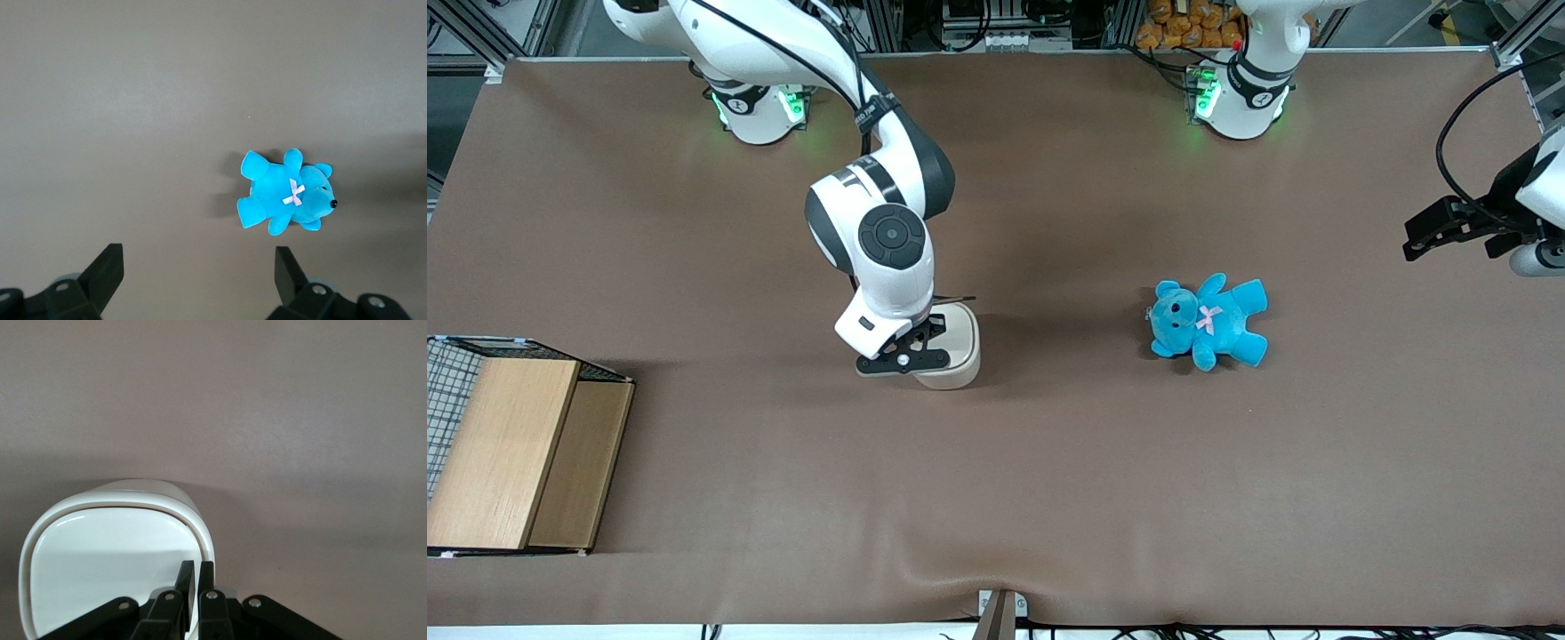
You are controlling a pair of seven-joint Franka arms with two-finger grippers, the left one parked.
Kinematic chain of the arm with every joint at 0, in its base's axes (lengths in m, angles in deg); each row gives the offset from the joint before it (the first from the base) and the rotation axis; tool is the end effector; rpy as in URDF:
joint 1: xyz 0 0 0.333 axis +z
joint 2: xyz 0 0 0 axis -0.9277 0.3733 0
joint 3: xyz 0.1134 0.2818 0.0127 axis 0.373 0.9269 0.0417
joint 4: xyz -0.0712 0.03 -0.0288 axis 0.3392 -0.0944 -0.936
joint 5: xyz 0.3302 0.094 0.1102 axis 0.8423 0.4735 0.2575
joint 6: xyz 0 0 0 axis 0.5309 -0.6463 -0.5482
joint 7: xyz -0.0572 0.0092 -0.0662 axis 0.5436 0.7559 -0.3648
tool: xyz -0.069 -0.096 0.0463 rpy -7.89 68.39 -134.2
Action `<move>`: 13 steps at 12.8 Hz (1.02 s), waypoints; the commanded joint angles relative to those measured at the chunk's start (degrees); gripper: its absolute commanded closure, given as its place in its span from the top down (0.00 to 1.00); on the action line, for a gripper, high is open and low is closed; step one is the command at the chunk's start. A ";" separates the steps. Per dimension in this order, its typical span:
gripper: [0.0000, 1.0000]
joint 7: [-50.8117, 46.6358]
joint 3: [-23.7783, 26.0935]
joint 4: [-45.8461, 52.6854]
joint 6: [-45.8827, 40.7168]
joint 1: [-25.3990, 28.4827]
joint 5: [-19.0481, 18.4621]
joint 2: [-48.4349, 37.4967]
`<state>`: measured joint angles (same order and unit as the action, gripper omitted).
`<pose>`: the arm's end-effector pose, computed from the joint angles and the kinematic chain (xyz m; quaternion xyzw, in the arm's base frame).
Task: Open trash can with right arm
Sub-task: 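Lower the right gripper onto the lid and press its front edge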
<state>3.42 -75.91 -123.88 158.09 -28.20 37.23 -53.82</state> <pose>0.5535 0.3741 0.3219 0.9961 0.0574 0.0097 0.0658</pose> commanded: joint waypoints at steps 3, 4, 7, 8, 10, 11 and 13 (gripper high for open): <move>0.09 -0.08 0.59 -1.40 1.45 0.02 -1.01 -0.05; 0.09 -0.17 0.59 -1.40 1.54 0.02 -1.01 0.13; 0.09 -0.26 0.59 -1.40 2.33 0.28 -0.84 0.75; 0.09 -0.26 0.59 -1.40 2.51 0.28 -0.84 0.84; 0.09 -0.26 0.59 -1.40 2.77 0.37 -0.84 1.27; 0.09 -0.26 0.59 -1.40 2.77 0.29 -0.84 1.45; 0.09 -0.52 0.59 -1.48 3.29 0.46 -0.84 1.97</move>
<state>3.41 -75.56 -125.32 160.33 -27.81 37.23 -52.98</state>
